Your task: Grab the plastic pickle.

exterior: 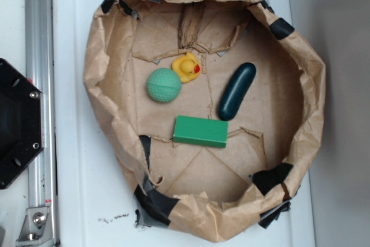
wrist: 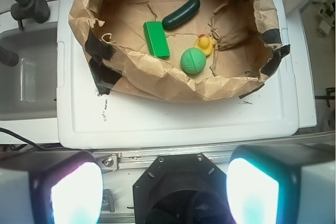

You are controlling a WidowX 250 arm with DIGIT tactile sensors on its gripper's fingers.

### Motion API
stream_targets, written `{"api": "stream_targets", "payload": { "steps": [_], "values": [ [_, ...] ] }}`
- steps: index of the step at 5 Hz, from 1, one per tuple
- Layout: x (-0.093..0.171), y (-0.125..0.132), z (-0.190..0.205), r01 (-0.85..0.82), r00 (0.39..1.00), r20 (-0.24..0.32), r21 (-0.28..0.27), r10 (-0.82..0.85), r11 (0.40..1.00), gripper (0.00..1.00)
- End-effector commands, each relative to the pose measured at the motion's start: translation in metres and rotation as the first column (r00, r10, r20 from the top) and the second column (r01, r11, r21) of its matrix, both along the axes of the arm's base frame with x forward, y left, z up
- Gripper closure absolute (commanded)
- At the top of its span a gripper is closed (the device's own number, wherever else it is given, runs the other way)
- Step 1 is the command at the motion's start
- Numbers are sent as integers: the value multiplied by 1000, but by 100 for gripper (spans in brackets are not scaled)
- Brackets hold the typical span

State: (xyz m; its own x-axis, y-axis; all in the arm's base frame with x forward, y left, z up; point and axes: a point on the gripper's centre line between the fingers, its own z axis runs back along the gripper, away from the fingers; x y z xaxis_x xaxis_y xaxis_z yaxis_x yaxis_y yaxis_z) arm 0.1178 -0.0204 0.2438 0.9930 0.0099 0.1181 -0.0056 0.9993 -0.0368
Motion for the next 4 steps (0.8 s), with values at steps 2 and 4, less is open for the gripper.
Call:
{"api": "stream_targets", "payload": {
  "steps": [2, 4],
  "values": [
    [44, 9, -24, -144, 989, 21, -17, 145, 989, 0],
    [125, 31, -66, -569, 765, 242, -180, 597, 802, 0]
  ]
}}
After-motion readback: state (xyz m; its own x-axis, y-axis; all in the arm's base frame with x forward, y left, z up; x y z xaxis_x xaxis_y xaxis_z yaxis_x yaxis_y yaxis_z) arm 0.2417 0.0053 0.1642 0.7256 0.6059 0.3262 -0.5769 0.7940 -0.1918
